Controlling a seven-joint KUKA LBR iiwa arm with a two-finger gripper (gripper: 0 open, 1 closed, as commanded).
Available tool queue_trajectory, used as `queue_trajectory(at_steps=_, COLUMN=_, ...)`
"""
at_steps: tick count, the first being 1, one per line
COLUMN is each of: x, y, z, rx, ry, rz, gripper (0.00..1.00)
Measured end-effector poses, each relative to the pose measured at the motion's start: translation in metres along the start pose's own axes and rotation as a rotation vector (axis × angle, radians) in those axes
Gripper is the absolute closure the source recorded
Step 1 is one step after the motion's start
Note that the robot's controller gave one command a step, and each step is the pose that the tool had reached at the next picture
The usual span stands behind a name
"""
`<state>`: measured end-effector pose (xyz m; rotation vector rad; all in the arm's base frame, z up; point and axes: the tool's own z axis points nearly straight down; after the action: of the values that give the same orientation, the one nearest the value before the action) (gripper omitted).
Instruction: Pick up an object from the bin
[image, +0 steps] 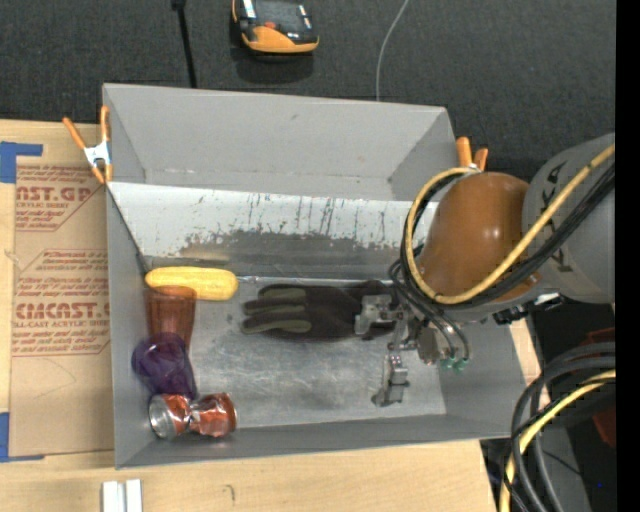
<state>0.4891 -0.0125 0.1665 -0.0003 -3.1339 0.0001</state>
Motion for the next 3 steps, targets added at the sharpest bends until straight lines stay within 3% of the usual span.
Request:
queue_trajectory(at_steps=1, x=-0.002, y=0.000, z=-0.004, rx=0.000, ry=-0.008, rz=-0.001, gripper=0.00)
queue_trajectory(at_steps=2, x=-0.038, y=-0.010, z=0.037, rx=-0.003, ry=-0.018, rz=0.256, gripper=0.00)
queue_trajectory(at_steps=3, x=-0.073, y=0.004, z=0.050, rx=0.000, ry=-0.007, rz=0.302, gripper=0.00)
